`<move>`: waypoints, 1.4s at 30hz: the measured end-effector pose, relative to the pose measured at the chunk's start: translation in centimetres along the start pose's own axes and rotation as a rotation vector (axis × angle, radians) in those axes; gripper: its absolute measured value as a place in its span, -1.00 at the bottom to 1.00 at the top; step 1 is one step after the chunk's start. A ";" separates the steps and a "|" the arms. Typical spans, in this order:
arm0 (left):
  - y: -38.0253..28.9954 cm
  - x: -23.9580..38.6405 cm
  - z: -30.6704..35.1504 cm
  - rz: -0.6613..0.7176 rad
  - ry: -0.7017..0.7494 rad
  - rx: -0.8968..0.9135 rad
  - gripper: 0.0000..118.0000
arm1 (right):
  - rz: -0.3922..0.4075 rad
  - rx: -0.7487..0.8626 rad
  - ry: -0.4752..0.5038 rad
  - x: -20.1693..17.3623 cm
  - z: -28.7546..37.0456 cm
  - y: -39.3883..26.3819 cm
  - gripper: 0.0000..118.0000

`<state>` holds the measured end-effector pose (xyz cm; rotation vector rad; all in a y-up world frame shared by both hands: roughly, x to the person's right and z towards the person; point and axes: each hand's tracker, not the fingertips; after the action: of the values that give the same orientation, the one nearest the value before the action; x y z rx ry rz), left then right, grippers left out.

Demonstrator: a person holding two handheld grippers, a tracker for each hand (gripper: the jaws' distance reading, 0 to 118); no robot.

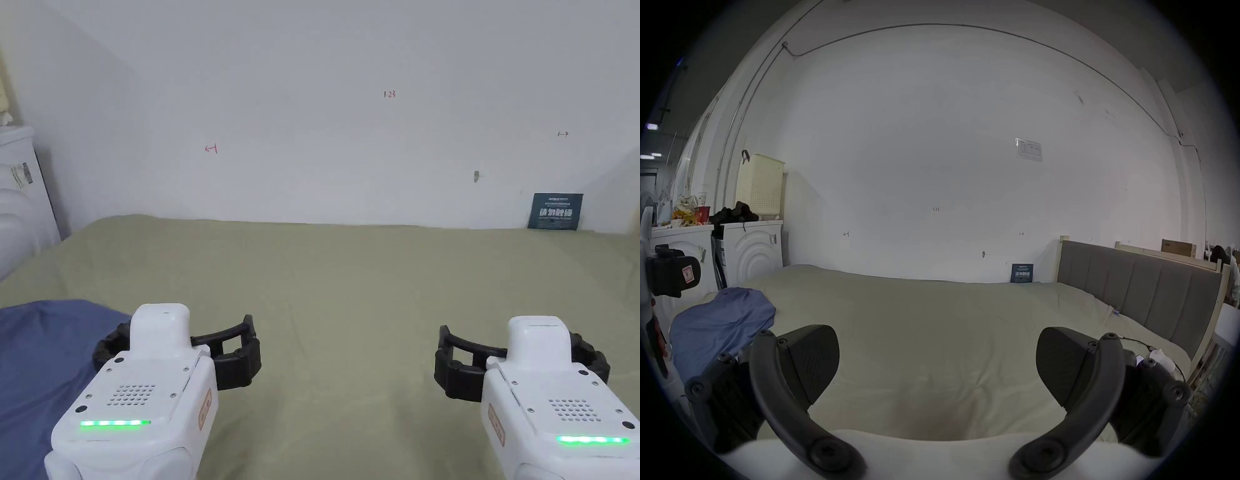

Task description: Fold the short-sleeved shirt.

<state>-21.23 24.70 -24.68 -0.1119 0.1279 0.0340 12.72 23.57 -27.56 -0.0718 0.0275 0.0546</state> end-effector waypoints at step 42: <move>0.3 0.1 0.0 -0.003 0.009 0.019 1.00 | -0.017 -0.010 -0.006 0.3 -0.2 0.6 1.00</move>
<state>-21.19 25.04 -24.76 -0.0937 0.1367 0.0294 12.96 24.15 -27.84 -0.0819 0.0211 0.0377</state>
